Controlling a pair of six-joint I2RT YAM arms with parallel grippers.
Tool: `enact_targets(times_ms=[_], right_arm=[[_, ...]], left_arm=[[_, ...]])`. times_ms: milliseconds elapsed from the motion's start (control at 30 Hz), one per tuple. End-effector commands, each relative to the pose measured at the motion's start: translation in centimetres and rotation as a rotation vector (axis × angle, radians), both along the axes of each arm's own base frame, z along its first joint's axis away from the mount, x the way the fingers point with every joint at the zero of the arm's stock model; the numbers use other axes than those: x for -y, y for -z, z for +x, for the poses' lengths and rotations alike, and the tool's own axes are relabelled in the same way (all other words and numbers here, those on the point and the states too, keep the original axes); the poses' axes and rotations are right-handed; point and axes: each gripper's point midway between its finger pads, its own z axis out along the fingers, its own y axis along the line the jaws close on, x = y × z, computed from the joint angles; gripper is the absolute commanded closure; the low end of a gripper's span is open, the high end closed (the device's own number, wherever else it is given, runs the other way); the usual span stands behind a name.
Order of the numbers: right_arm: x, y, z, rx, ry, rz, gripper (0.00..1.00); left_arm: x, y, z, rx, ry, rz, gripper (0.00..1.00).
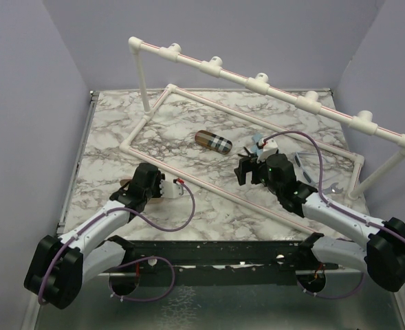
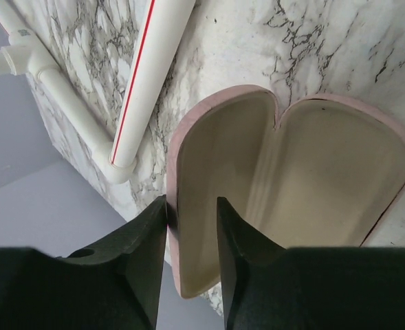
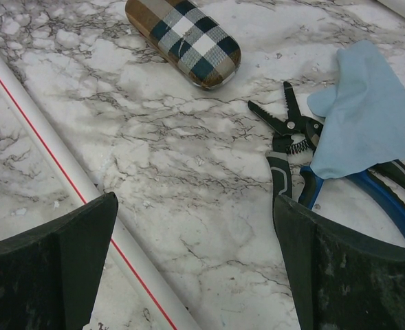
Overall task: Organize the sunglasses
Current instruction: Place the sunglasses case at the center of the board.
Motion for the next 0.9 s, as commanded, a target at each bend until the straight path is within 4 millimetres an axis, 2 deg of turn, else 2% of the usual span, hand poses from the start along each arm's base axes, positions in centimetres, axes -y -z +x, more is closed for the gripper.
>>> enact_targets(times_ms=[0, 100, 133, 233, 400, 533, 667, 767, 800, 867], right_arm=[[0.3, 0.8, -0.1, -0.012, -0.006, -0.024, 0.00], [0.2, 0.8, -0.1, -0.011, -0.011, -0.023, 0.00], [0.1, 0.7, -0.1, -0.010, -0.014, -0.024, 0.00], [0.3, 0.6, 0.0, -0.009, -0.007, -0.032, 0.00], [1.1, 0.4, 0.4, -0.004, 0.030, -0.045, 0.00], [2.8, 0.3, 1.3, -0.015, 0.088, -0.057, 0.00], [5.8, 0.7, 2.7, -0.045, 0.169, -0.084, 0.00], [7.9, 1.6, 3.9, -0.094, 0.233, -0.133, 0.11], [8.4, 1.8, 4.4, -0.109, 0.251, -0.144, 0.18], [9.3, 2.8, 4.9, -0.167, 0.282, -0.167, 0.32]], left_arm=[[0.3, 0.7, -0.9, -0.034, 0.023, -0.017, 0.62], [0.4, 0.6, -0.9, -0.034, 0.026, -0.021, 0.59], [0.4, 0.4, -1.0, -0.035, 0.015, -0.029, 0.54], [0.4, 0.0, -1.0, -0.035, 0.004, -0.041, 0.50], [0.5, -0.6, -1.0, -0.034, -0.011, -0.064, 0.46], [0.7, -0.9, -1.2, -0.042, -0.022, -0.086, 0.45], [1.0, -1.9, -0.9, -0.034, -0.039, -0.125, 0.43], [1.6, -3.7, -0.5, -0.020, -0.071, -0.190, 0.36], [1.9, -4.5, -0.4, -0.018, -0.089, -0.224, 0.32], [2.5, -6.4, -0.1, -0.016, -0.139, -0.309, 0.17]])
